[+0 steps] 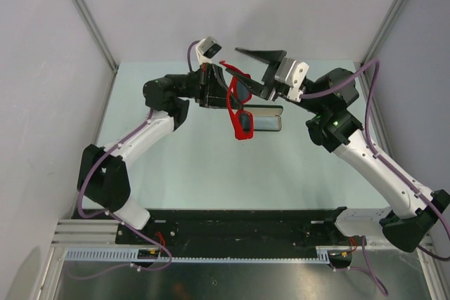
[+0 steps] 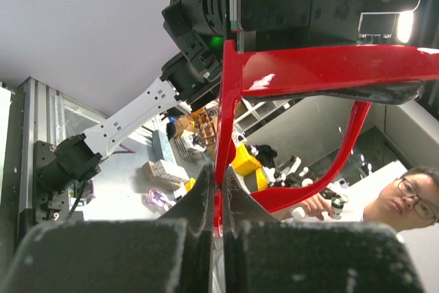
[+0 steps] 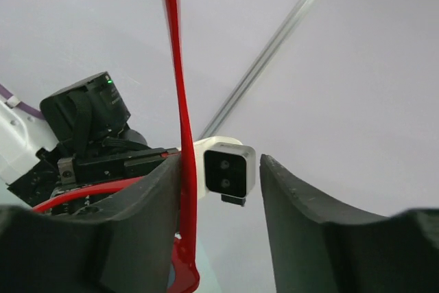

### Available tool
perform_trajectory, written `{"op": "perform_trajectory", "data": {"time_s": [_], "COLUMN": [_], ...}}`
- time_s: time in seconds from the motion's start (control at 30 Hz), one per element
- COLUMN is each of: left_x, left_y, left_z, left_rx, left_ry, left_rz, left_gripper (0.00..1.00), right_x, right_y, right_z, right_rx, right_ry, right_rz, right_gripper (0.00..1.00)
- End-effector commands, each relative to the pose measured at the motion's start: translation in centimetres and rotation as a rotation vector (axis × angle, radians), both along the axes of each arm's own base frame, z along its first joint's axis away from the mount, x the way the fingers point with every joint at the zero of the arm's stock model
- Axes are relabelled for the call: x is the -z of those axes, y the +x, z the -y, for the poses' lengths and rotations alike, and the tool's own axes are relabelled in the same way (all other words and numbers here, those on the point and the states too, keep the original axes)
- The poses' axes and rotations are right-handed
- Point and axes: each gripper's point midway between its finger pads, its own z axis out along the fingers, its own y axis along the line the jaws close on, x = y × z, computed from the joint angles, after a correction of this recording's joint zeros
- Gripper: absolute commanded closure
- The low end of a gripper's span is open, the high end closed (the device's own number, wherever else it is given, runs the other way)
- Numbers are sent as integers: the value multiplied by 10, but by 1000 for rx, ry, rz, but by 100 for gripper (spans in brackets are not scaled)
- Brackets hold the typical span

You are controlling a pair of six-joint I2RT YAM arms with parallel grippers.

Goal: Organize the sunglasses

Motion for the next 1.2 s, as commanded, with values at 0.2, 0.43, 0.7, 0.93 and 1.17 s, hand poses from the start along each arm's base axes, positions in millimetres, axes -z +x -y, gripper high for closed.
{"op": "perform_trajectory", "data": {"time_s": [0.2, 0.43, 0.7, 0.93, 1.17], "left_x": [-25, -31, -40, -39, -37], "left_y": [2, 26, 36, 40, 63], "left_z": [-14, -23, -25, -25, -25], "left_rx": [-61, -123, -138, -144, -205], "left_ry": [-67, -65, -67, -64, -70], "left_rz": [175, 218, 251, 258, 304], "left_gripper": [100, 100, 100, 99, 100], "right_x": [2, 7, 13, 1, -21], "right_y": [31, 39, 30, 46, 0], "right_z": [18, 46, 64, 88, 79], "right_rx": [200, 295, 285, 372, 77], "right_ry": [-2, -15, -52, 56, 111], "right_rz": [-3, -26, -64, -129, -299], "right_gripper": [22, 7, 0, 3, 95]}}
